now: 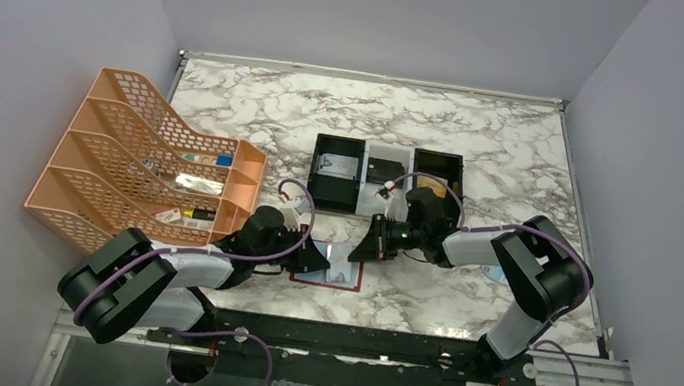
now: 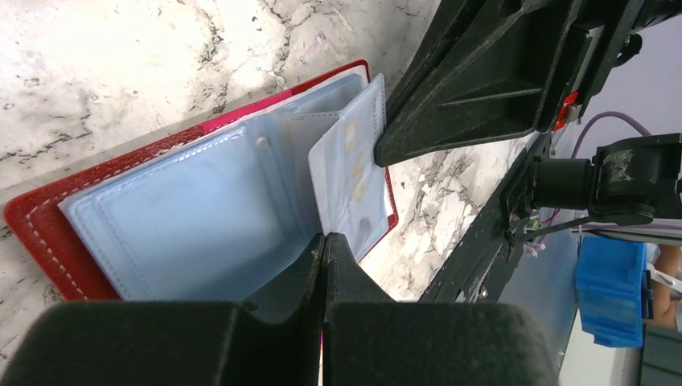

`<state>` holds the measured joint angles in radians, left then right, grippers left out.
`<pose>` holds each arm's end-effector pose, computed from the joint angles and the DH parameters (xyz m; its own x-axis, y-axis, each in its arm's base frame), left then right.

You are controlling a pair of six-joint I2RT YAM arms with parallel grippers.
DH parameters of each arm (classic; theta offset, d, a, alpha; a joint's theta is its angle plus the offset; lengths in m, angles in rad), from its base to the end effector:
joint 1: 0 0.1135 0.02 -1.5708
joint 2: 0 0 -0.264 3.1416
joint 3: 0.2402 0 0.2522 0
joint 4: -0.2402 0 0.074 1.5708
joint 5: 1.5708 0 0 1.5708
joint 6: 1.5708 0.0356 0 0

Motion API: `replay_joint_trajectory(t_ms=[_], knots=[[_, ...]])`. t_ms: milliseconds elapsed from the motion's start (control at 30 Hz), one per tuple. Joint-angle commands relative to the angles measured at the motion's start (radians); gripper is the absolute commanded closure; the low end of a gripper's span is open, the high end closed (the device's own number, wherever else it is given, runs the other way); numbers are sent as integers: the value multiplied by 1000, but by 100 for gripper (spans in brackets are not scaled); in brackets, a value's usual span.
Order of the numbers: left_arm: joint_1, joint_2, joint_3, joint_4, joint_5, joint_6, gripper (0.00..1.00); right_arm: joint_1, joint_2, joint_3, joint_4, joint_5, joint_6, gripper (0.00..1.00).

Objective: Take the credit cards out of the card holder

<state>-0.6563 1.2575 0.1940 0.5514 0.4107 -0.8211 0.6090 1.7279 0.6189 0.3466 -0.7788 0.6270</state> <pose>0.1522 -0.1352 0.1274 -0.8758 -0.1724 -0.4508 0.2850 0.5691 -0.7713 0.2285 0.1898 0.1131 -0.9421 -0.1479 -0.3010 -0.3347 0.4693 0.8172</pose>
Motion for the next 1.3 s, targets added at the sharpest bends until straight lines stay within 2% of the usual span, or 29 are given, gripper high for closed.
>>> replay_joint_trajectory(t_ms=[0,433,667,1000,1267], knots=[[1,-16,-24,17,-12,-18,100,-23,2,-34,75,-54,13,99],[1,-11,-29,18,-38,-43,100,-41,26,-42,50,-58,-13,99],[1,12,4,17,-31,-57,81,-41,44,-49,72,-77,-6,99],[1,50,22,34,-23,-62,80,-41,44,-47,64,-71,-7,99],[6,161,41,78,-68,-111,69,-41,47,-44,53,-67,-15,99]])
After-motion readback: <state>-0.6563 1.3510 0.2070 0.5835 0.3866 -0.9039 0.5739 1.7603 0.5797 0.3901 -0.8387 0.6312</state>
